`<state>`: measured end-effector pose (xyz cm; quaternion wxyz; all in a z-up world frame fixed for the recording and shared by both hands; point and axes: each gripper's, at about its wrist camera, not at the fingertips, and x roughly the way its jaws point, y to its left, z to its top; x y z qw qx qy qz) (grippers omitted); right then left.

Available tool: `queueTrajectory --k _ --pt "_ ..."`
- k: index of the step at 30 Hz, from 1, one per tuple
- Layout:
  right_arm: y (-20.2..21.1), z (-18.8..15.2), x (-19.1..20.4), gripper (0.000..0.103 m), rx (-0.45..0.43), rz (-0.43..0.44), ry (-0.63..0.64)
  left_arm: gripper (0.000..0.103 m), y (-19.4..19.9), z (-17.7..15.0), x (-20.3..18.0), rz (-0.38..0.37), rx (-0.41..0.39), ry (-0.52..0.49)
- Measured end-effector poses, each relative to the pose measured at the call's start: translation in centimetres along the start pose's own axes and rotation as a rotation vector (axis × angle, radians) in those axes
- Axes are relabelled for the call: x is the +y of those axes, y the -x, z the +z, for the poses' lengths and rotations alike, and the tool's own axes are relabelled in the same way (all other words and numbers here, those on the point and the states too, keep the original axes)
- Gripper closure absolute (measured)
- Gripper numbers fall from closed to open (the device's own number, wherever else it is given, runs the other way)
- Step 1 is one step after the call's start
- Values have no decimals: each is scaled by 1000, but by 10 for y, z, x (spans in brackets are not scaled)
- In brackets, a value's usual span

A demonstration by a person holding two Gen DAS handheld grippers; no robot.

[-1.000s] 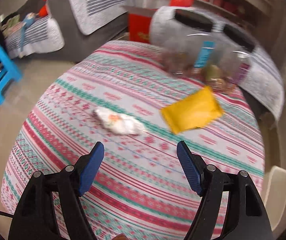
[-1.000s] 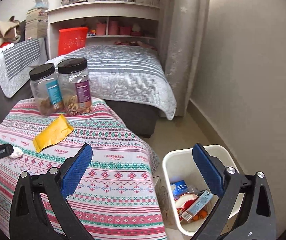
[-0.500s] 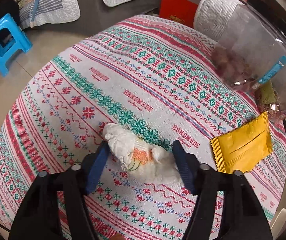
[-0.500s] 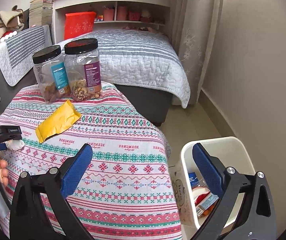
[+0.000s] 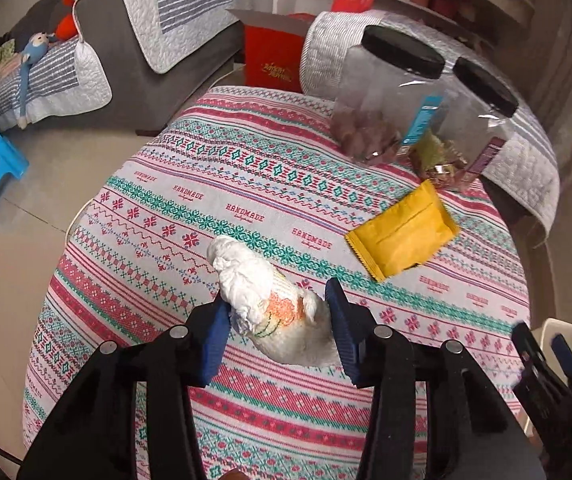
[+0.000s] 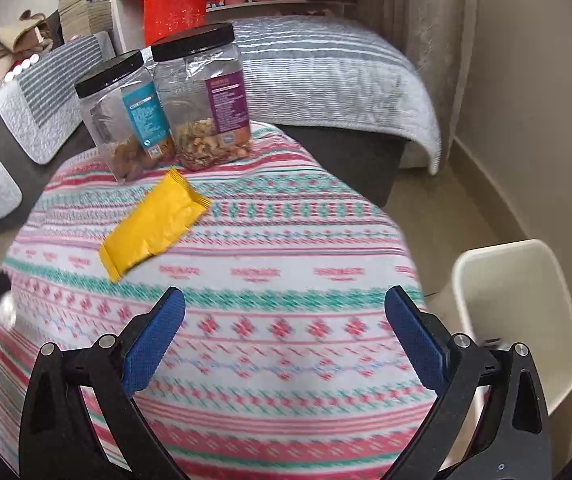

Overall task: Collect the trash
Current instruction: 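Grasp the white tissue with left gripper while right gripper moves to the yellow packet, then grasp the yellow packet with the right gripper and drop it into the white bin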

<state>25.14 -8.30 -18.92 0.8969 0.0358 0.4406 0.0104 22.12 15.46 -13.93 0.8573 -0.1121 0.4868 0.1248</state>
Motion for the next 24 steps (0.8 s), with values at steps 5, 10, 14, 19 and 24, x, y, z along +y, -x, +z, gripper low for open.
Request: queueTrajectory --k 5,10,14,19,24 --pt "-35 29 37 7 91 88 -144 57 22 -3 12 -68 -3 36" --pt "-72 48 72 7 139 33 -211 57 42 5 34 -82 -46 77" --pt "-99 49 92 7 176 -3 -235 57 51 12 51 -82 -79 112" --pt "-131 44 116 6 228 -86 -163 57 52 17 61 -89 -78 137" --pt "-123 41 133 30 162 -46 7 57 54 18 63 -102 -75 139"
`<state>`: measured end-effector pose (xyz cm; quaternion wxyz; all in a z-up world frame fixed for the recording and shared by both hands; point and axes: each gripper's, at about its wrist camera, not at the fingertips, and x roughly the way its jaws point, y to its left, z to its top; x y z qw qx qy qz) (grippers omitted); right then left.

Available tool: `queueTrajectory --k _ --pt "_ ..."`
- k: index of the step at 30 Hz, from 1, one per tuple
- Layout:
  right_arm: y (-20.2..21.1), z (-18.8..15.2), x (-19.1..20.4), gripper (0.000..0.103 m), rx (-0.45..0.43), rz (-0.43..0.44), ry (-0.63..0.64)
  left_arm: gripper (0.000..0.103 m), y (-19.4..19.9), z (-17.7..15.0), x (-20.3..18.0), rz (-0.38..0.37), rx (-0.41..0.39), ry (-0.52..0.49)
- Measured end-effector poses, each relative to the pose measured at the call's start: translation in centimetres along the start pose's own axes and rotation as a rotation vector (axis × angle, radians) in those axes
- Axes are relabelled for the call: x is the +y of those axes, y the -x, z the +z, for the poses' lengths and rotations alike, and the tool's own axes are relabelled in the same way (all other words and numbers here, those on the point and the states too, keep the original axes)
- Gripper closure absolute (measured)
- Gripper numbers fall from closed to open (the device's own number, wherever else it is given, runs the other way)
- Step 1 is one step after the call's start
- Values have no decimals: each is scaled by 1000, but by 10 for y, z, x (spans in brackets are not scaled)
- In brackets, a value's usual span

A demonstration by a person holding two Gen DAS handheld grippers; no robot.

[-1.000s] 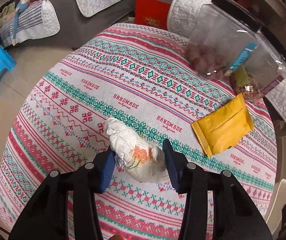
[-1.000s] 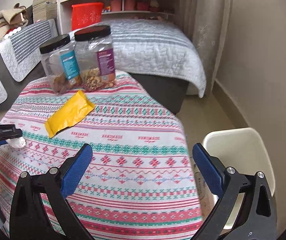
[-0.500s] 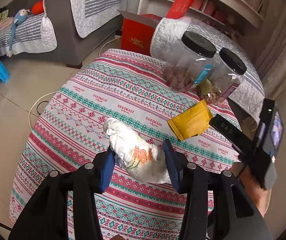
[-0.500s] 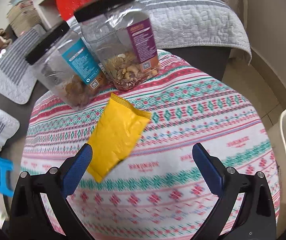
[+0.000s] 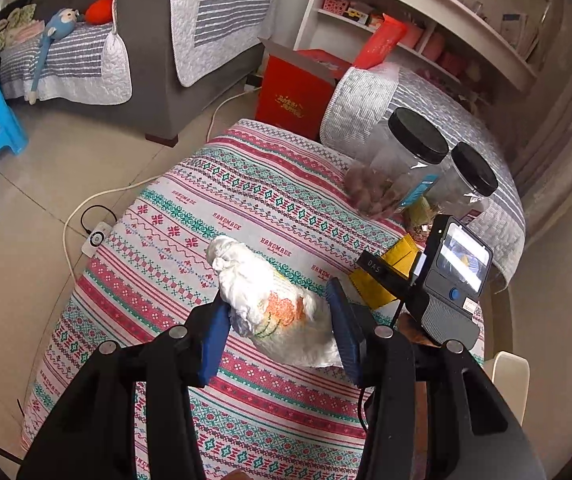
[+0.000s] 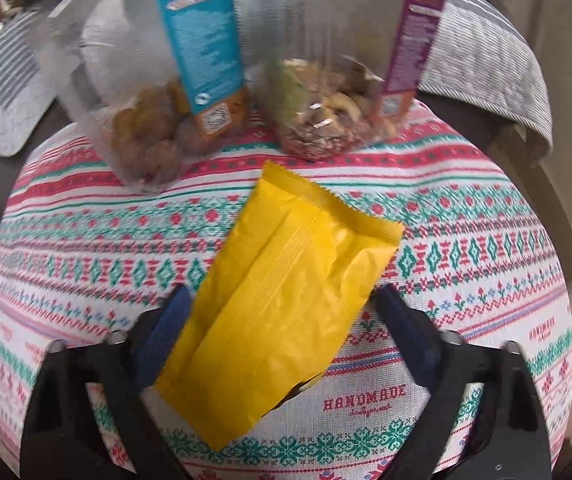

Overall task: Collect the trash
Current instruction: 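Grasp the yellow packet with the right gripper and drop it into the white bin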

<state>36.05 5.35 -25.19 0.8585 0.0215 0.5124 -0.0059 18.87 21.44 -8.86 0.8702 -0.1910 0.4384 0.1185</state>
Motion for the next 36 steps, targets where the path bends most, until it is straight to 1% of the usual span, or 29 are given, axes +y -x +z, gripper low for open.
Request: queueTrajectory --k 1,2,3,4,5,6,9,15,19,21,23,25,27,29,32,36 --pt "5 -3 1 38 -9 10 28 57 1 0 0 0 -1 -1" --pt "10 -7 2 58 -13 28 57 57 2 0 0 0 -2 -1" --pt "16 -14 2 69 -12 43 79 57 2 0 0 0 -2 2" --pt "20 -18 1 86 -2 72 90 57 3 0 0 1 -2 6" --pt "24 -24 -2 92 10 103 93 57 4 0 1 0 -1 10" --pt "30 -31 -7 95 15 128 93 57 6 0 2 -2 1 14" --pt "47 -53 -26 97 22 197 90 57 9 -1 4 -2 8 17" --pt "97 -94 -69 100 -10 254 126 57 16 -8 -2 5 10 1" --pt "128 -102 -105 100 -40 301 112 57 23 -16 -17 13 -1 -38" --pt "151 -109 -121 100 -68 307 113 57 25 -21 -26 18 -9 -65" --pt "166 -113 -138 100 -93 317 103 57 26 -26 -36 27 -16 -94" --pt "173 -108 -153 100 -111 318 92 57 27 -30 -45 31 -19 -111" --pt "185 -110 -169 100 -124 322 81 57 30 -35 -55 31 -24 -128" --pt "192 -108 -179 100 -143 314 81 57 32 -41 -68 36 -36 -157" --pt "206 -109 -207 100 -184 291 68 57 35 -51 -89 51 -57 -206" --pt "213 -110 -243 100 -201 265 18 57 36 -63 -118 29 -51 -246"
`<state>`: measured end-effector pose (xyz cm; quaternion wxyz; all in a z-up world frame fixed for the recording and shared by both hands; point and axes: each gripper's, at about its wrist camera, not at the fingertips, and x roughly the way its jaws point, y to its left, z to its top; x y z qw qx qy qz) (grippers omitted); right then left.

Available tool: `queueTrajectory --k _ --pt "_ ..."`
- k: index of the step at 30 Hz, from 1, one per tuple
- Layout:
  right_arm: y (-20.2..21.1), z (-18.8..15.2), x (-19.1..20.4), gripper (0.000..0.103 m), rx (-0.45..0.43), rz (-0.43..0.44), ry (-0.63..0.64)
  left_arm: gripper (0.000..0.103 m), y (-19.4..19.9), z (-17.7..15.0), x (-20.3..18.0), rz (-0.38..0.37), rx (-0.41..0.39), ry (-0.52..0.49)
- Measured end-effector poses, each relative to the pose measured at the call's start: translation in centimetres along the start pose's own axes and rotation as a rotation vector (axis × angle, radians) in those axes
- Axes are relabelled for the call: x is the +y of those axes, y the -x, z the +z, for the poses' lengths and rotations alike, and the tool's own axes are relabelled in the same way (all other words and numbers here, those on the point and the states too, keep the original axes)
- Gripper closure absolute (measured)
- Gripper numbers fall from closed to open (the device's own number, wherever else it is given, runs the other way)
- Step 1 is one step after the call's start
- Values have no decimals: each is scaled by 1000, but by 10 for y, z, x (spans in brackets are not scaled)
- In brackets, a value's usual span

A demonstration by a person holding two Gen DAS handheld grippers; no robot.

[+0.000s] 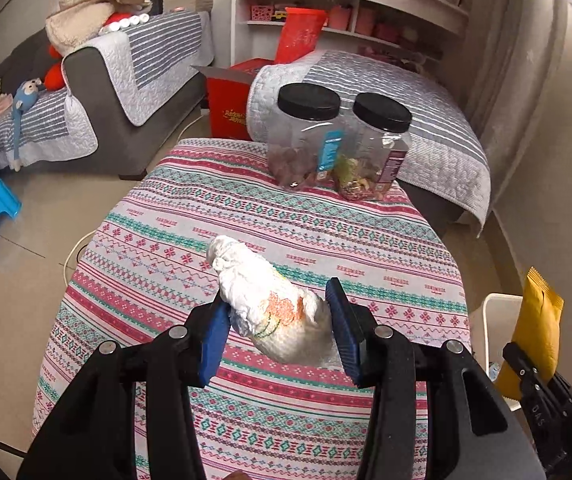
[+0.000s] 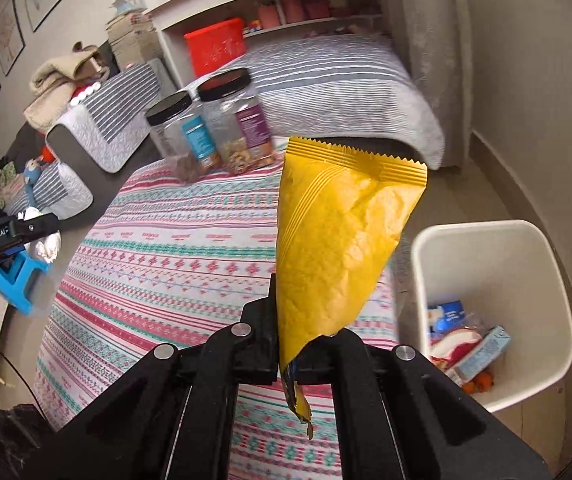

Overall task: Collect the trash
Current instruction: 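Grasp the yellow packet with the right gripper and drop it into the white bin, then carry the white tissue over the white bin and open the left gripper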

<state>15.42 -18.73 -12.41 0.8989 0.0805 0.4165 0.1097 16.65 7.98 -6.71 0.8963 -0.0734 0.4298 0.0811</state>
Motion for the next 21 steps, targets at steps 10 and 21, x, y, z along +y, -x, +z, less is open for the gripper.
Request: queueTrajectory --k 10,21 --pt "37 -4 -97 100 -75 -159 -122 57 -2 -15 -98 -72 -10 -126" --pt "57 -4 -156 49 -95 -240 -258 57 -3 -45 -203 -188 -11 -266"
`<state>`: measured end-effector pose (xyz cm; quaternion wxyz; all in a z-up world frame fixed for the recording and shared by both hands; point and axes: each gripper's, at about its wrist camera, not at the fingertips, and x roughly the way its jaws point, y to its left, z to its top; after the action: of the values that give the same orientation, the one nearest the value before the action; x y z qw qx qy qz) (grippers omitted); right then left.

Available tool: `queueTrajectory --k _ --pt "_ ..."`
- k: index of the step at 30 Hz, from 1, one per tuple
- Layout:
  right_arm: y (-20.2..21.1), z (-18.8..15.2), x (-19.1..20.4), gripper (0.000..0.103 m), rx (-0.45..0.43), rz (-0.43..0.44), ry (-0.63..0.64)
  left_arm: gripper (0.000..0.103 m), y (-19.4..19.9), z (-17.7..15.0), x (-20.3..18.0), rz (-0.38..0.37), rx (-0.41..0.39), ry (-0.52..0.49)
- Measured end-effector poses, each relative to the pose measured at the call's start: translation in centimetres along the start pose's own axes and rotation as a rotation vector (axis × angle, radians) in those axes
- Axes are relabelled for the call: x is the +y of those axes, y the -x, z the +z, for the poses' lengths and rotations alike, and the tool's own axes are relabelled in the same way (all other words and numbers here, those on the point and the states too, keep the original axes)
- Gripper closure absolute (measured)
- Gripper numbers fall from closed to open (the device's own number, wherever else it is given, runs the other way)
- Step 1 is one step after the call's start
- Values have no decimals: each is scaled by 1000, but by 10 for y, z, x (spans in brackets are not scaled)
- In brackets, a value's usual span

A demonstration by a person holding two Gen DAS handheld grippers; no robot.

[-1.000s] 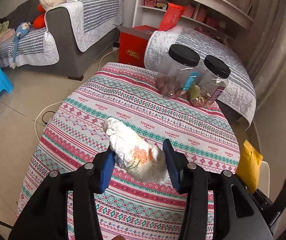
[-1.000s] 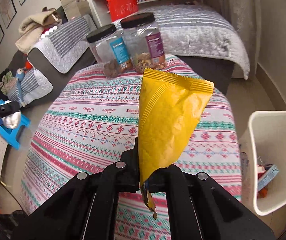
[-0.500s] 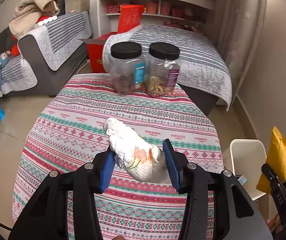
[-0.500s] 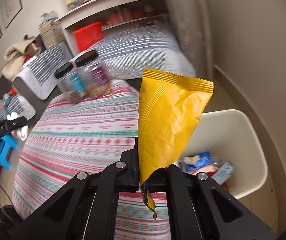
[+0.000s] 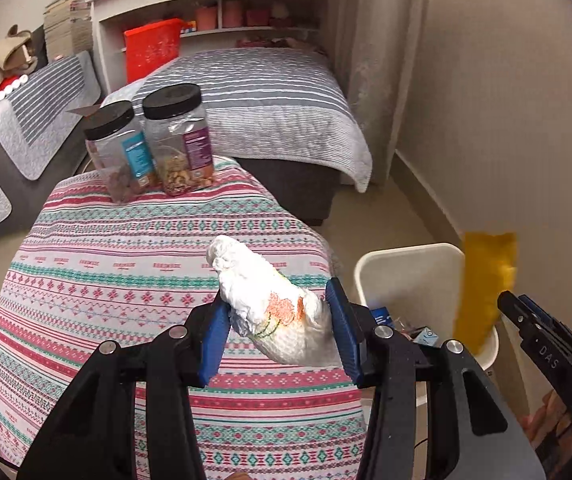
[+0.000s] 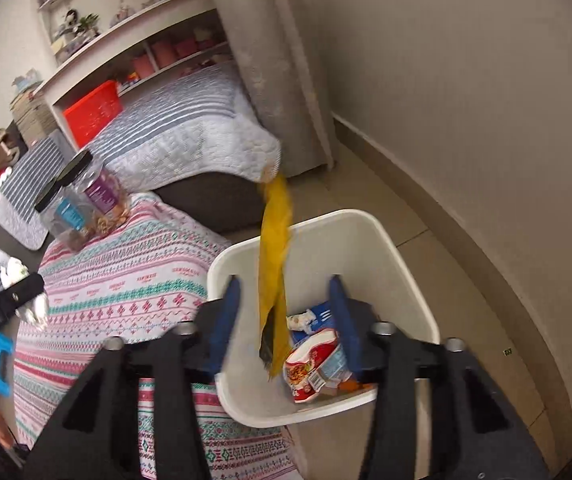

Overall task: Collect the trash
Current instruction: 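Carry the white tissue over the white bin and open the left gripper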

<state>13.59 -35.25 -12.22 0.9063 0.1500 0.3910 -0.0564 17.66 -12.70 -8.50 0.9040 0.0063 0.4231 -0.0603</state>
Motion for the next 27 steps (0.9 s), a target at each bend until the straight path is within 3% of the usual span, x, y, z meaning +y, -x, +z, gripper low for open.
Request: queueTrajectory --k 2,9,15,18,23,27 --pt "6 1 -9 46 -20 -14 -18 57 -4 -1 -15 -18 0 -19" --pt "35 -1 -48 16 -110 -168 -87 56 -12 -4 -59 -123 -30 -81" --pt "60 -8 -75 10 -181 -255 -163 53 -14 -10 -99 -267 -49 -142" --pt "72 -7 -76 7 -222 -272 -179 51 -11 -12 -110 -303 -59 -162" --pt "97 3 -63 7 -300 -289 -201 38 13 -3 -102 -334 -111 -139" --pt "115 6 -42 7 -351 -294 -194 34 35 7 -84 -359 -148 -111"
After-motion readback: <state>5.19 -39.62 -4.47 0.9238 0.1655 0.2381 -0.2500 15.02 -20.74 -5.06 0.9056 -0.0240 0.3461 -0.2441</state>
